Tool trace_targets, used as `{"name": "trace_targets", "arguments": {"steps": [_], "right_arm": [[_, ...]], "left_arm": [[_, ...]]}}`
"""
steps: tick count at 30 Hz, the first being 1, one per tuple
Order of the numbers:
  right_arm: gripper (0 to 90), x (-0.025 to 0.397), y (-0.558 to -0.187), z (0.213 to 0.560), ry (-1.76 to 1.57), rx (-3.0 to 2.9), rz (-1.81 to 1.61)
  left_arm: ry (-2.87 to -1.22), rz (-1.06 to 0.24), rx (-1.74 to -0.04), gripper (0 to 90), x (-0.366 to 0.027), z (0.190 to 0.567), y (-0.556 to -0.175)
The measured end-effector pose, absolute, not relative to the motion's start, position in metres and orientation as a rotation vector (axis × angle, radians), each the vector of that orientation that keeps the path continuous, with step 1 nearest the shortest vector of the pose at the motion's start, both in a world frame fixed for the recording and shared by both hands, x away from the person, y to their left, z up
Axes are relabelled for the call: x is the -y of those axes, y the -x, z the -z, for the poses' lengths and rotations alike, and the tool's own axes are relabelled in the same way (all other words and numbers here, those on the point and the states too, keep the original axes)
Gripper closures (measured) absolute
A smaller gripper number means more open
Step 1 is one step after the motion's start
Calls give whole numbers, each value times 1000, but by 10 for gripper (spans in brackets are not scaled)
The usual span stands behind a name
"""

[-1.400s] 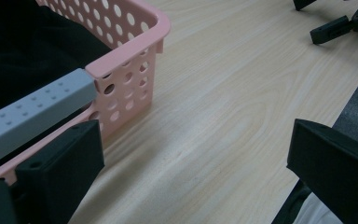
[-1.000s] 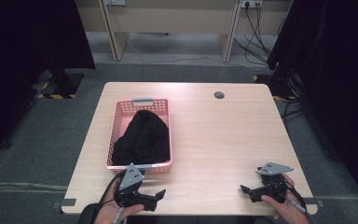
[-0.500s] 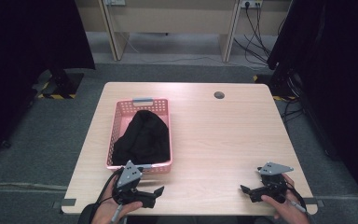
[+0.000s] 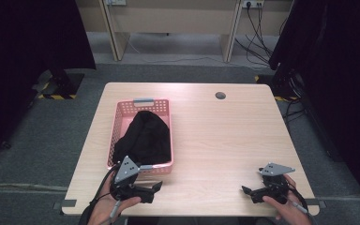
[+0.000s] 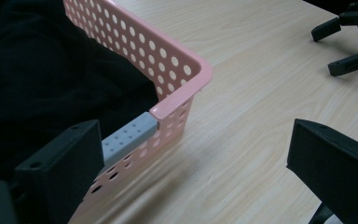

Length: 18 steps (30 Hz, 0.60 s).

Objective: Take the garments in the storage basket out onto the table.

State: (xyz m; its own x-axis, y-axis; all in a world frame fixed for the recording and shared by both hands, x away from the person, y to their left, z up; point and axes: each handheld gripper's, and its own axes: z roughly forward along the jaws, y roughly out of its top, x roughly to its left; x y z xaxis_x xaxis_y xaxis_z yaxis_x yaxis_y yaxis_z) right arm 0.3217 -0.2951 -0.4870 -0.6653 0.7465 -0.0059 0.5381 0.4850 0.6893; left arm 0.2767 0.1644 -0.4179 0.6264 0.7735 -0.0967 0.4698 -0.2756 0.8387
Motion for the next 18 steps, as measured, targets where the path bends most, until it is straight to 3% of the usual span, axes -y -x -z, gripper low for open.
{"name": "trace_targets", "arguments": {"steps": [18], "right_arm": [[4, 295, -322, 487, -1086, -2430, -967]], "left_arm": [[-1907, -463, -1025, 27, -174, 407, -290]]}}
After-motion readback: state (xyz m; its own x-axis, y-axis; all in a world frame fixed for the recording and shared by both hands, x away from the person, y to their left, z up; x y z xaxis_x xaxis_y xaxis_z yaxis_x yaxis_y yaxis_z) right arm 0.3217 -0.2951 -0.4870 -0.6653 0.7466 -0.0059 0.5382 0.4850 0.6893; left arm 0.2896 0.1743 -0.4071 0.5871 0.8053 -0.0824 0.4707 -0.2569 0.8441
